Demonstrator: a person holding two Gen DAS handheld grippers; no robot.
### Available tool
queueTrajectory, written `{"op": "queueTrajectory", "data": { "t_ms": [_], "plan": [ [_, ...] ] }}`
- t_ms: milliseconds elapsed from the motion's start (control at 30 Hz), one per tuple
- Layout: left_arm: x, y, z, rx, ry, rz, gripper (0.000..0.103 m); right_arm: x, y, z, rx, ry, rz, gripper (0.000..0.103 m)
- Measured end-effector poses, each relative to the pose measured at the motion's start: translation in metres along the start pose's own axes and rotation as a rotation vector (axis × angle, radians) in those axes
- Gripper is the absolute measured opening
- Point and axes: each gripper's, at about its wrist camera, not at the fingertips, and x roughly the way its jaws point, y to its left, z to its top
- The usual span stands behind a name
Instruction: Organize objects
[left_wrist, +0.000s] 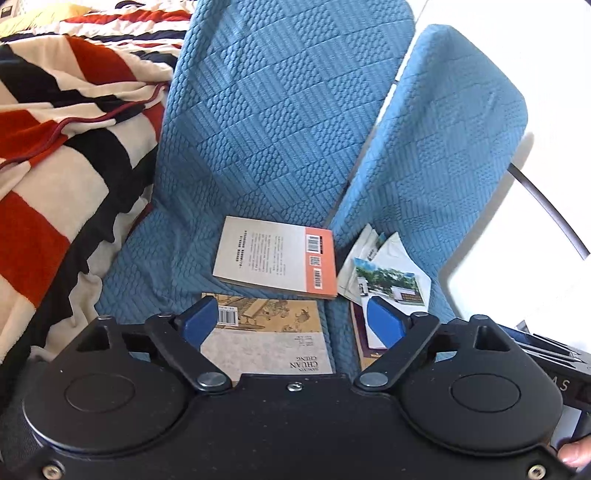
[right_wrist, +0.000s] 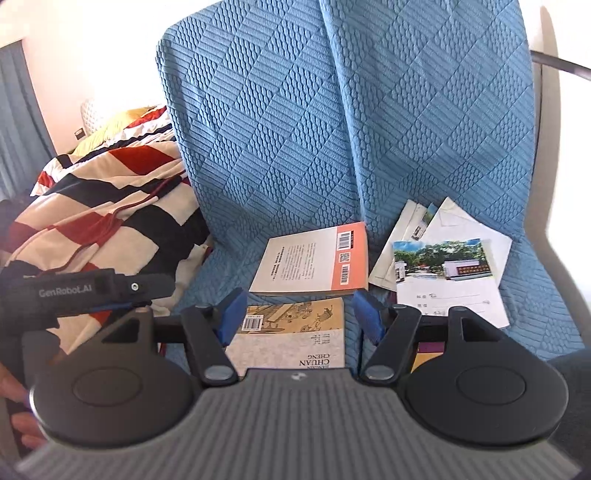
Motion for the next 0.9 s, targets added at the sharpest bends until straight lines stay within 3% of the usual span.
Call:
{"op": "queueTrajectory", "data": {
  "t_ms": [100, 200, 367, 433, 467, 833, 900],
  "plan": [
    [-0.010, -0.004, -0.004, -0.011, -0.017, -0.009, 0.091, -0.007, -0.002, -0.003, 0.013, -0.003, -0.014, 0.066],
    [-0.016, -0.008, -0.007, 0.003, -0.031, -0.002, 0.100, -0.014, -0.005, -0.006, 0.030, -0.009, -0.024, 0.066],
    [-0.020, -0.016, -0.010, 0.037, -0.021, -0.014, 0.102, -0.019, -0.004, -0.008, 0.011, -0.022, -0.038, 0.068],
    [-0.023, -0.020, -0.012, 0.055, -0.027, -0.012, 0.102, -0.019, -0.005, -0.009, 0.009, -0.031, -0.053, 0.090],
    [-0.024, -0.021, -0.012, 0.054, -0.031, -0.018, 0.102, -0.020, -0.006, -0.009, 0.008, -0.043, -0.054, 0.093],
    [-0.034, -0.025, -0.010, 0.033, -0.053, -0.015, 0.102, -0.021, -0.014, -0.007, 0.014, -0.004, -0.054, 0.094],
    [-0.037, -0.026, -0.010, 0.036, -0.052, -0.007, 0.102, -0.022, -0.015, -0.007, 0.005, 0.003, -0.083, 0.103]
  ]
}}
